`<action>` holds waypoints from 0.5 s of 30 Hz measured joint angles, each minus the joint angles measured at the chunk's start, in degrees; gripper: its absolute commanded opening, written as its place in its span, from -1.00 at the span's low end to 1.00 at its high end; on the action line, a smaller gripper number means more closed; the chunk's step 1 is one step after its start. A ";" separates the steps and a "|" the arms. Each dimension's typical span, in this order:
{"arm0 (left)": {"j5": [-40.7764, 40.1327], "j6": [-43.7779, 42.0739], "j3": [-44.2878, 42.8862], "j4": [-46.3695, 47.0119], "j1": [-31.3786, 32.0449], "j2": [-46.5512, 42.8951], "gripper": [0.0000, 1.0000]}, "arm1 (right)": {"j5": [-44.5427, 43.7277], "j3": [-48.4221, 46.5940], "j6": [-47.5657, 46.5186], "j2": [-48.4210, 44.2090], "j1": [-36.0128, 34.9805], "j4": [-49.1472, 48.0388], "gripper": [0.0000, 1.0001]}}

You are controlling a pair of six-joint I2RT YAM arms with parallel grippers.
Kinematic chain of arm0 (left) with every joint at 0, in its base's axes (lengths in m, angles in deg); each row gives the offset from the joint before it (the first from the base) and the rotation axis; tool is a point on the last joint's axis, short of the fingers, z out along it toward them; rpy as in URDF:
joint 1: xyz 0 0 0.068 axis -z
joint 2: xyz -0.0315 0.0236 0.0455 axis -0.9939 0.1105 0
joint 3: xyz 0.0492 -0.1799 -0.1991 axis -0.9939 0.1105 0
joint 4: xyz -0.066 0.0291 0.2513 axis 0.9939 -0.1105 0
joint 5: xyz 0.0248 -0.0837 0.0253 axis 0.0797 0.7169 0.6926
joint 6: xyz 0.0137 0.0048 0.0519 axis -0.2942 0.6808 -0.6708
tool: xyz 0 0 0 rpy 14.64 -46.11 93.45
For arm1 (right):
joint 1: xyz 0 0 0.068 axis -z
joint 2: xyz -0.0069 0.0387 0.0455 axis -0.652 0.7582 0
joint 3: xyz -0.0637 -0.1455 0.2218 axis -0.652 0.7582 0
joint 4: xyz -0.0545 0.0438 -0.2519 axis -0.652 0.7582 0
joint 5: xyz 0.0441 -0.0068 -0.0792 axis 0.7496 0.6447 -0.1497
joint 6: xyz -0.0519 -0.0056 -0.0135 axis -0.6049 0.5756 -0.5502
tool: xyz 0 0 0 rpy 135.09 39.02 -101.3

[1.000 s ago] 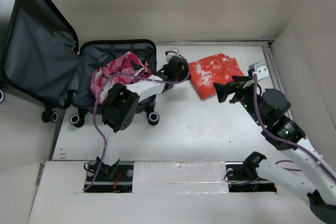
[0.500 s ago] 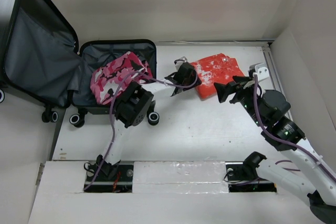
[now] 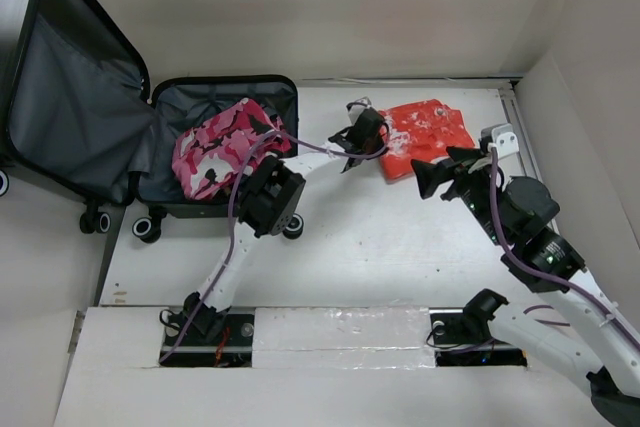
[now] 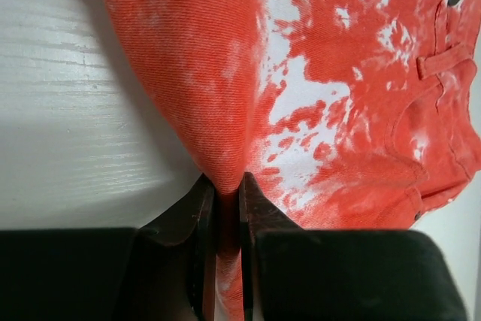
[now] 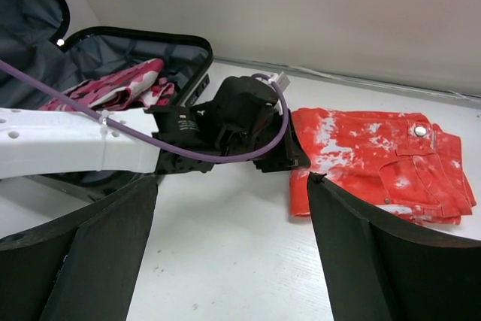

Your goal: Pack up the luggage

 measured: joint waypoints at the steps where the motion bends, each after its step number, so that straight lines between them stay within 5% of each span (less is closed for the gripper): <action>1: -0.02 -1.09 -0.13 -0.22 0.02 -0.07 -1.00 | 0.00 0.00 0.00 -0.22 0.00 0.00 0.72; 9: 3.43 -13.09 -3.52 -11.02 -2.64 -7.28 -1.00 | 0.94 1.81 0.00 -0.70 0.00 -0.39 0.72; 15: 5.64 -20.79 -5.97 -19.93 -13.00 -22.05 -1.00 | 2.40 2.80 0.02 -0.70 0.00 -0.66 0.72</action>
